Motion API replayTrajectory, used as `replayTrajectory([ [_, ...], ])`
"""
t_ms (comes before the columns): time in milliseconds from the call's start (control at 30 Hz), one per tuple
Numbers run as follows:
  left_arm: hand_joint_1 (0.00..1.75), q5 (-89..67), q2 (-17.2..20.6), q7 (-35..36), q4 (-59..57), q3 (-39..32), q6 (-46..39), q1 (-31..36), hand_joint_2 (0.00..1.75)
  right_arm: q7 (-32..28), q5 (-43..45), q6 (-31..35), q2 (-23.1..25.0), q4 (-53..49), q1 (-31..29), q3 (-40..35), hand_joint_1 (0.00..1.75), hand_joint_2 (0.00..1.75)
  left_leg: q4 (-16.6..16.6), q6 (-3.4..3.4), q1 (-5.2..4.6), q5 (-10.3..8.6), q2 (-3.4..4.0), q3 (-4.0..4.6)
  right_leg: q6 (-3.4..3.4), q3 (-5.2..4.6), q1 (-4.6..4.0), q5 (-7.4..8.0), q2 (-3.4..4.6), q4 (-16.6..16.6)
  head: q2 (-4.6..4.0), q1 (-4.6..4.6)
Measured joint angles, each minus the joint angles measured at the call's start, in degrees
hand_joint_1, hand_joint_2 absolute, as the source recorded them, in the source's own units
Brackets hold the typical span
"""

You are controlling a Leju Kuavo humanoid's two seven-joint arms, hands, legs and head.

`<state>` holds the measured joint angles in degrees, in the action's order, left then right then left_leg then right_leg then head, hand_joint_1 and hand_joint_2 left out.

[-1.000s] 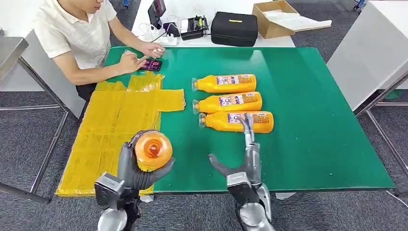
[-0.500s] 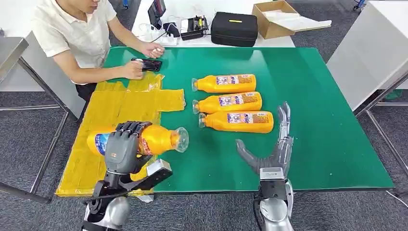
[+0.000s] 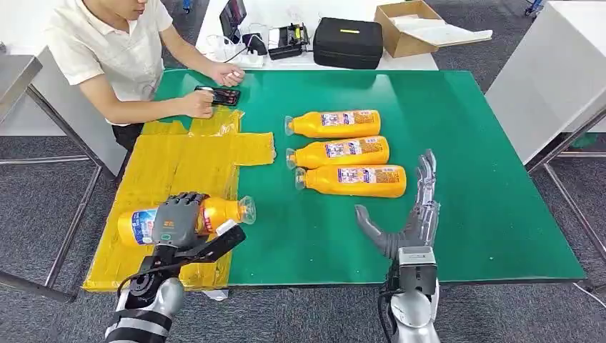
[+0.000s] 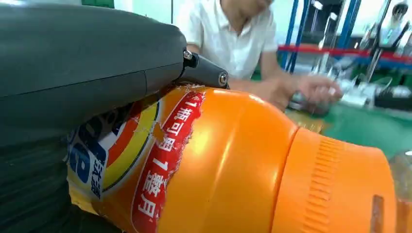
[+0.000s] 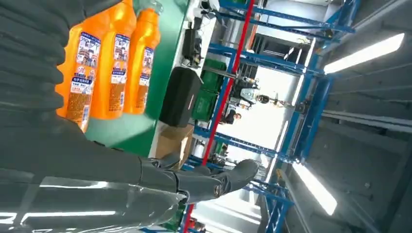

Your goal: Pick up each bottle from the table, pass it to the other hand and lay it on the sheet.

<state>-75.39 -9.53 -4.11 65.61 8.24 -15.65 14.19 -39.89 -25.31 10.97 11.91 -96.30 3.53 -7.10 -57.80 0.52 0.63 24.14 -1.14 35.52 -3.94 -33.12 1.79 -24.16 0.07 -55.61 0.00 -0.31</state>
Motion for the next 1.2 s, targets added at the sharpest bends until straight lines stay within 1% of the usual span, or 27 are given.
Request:
replayTrajectory([
  [500, 1.75, -0.48, 0.17, -0.50, -11.82, -1.46, 2.05, 5.43, 1.75, -0.02, 1.18, 0.04, -0.24, 1.79, -1.03, -0.33, 0.00, 1.75, 0.00, 0.00, 0.00, 0.00, -0.02, 0.01, 0.00, 0.02, 0.00, 0.00, -0.01, -0.01, 0.00, 0.00],
  [533, 1.55, -0.35, 0.17, -0.53, -12.24, -1.57, 2.14, 5.72, 1.75, 0.00, 1.33, 0.04, -0.24, 1.92, -1.09, -0.42, 0.00, 1.75, 0.00, 0.00, 0.00, 0.00, -0.02, 0.00, 0.00, 0.02, 0.00, 0.00, -0.01, -0.01, 0.00, 0.00],
  [567, 1.52, -0.17, 0.17, -0.59, -12.76, -1.62, 2.34, 6.11, 1.75, 0.00, 1.62, 0.02, -0.24, 2.08, -1.22, -0.44, 0.00, 1.75, 0.00, 0.00, 0.00, 0.00, -0.02, 0.00, 0.00, 0.03, 0.00, 0.00, -0.01, -0.01, 0.00, 0.00],
  [600, 1.41, 0.05, 0.19, -0.70, -13.37, -1.68, 2.90, 6.50, 1.75, 0.00, 1.83, 0.02, -0.26, 2.25, -1.36, -0.44, 0.00, 1.75, 0.00, 0.00, 0.00, 0.00, -0.03, -0.01, 0.00, 0.04, 0.00, 0.00, -0.02, 0.00, 0.00, 0.00],
  [633, 0.91, 0.35, 0.20, -0.81, -13.94, -1.79, 3.50, 6.83, 1.75, 0.00, 1.94, 0.02, -0.28, 2.38, -1.50, -0.46, 0.00, 1.75, 0.00, 0.00, 0.00, 0.00, -0.03, -0.03, 0.00, 0.07, 0.00, 0.00, -0.02, -0.01, 0.00, 0.00],
  [667, 0.84, 0.61, 0.20, -0.90, -14.61, -1.92, 4.11, 7.25, 1.75, 0.00, 2.18, 0.02, -0.31, 2.60, -1.67, -0.48, 0.00, 1.75, 0.00, 0.00, 0.00, 0.00, -0.03, -0.07, 0.00, 0.11, 0.00, 0.00, -0.02, -0.01, 0.00, 0.00],
  [700, 0.56, 0.64, 0.26, -1.01, -15.30, -2.01, 4.55, 7.78, 1.75, 0.00, 2.25, 0.02, -0.33, 2.80, -1.86, -0.50, 0.00, 1.75, 0.01, 0.00, 0.00, 0.00, -0.04, -0.13, 0.00, 0.17, 0.00, 0.00, -0.02, -0.01, 0.00, 0.00],
  [733, 0.37, 0.66, 0.30, -1.12, -16.21, -2.03, 4.89, 8.26, 1.75, 0.00, 2.40, 0.02, -0.37, 3.04, -2.03, -0.50, 0.00, 1.75, 0.01, 0.00, 0.00, 0.00, -0.05, -0.20, 0.00, 0.25, 0.00, 0.00, -0.04, -0.01, 0.00, 0.00],
  [833, 0.17, 0.96, 0.44, -1.18, -18.86, -2.45, 5.88, 9.78, 1.75, 0.00, 2.95, 0.04, -0.59, 3.85, -2.64, -0.57, 0.00, 1.75, 0.02, 0.00, 0.00, -0.01, -0.07, -0.35, 0.01, 0.40, 0.00, -0.01, -0.05, 0.00, 0.00, 0.00],
  [900, 0.09, 1.09, 0.59, -1.20, -20.41, -2.80, 6.29, 10.58, 1.75, 0.00, 3.17, 0.04, -0.72, 4.24, -2.81, -0.74, 0.00, 1.75, 0.02, -0.01, 0.00, -0.01, -0.07, -0.44, 0.01, 0.50, 0.00, -0.01, -0.04, 0.00, 0.00, 0.00],
  [933, 0.10, 1.18, 0.59, -1.20, -21.19, -2.91, 6.47, 10.98, 1.75, 0.00, 3.21, 0.04, -0.79, 4.50, -2.93, -0.81, 0.00, 1.75, 0.03, -0.01, 0.00, -0.01, -0.07, -0.49, 0.01, 0.55, 0.00, -0.01, -0.04, 0.00, 0.00, 0.02],
  [1133, 0.03, 1.68, 0.68, -1.40, -26.12, -3.61, 8.04, 13.39, 1.75, -0.02, 4.48, 0.17, -1.22, 6.08, -3.85, -1.01, 0.00, 1.75, 0.04, 0.01, -0.01, -0.01, -0.22, -0.90, 0.03, 1.02, 0.00, -0.04, -0.16, 0.01, 0.00, 0.00],
  [1200, 0.05, 1.84, 0.72, -1.71, -27.97, -4.04, 8.90, 14.39, 1.75, 0.00, 5.07, 0.17, -1.42, 6.71, -4.35, -1.05, 0.00, 1.75, 0.04, 0.00, -0.01, -0.01, -0.24, -0.98, 0.04, 1.10, 0.00, -0.05, -0.17, 0.02, 0.00, 0.00],
])
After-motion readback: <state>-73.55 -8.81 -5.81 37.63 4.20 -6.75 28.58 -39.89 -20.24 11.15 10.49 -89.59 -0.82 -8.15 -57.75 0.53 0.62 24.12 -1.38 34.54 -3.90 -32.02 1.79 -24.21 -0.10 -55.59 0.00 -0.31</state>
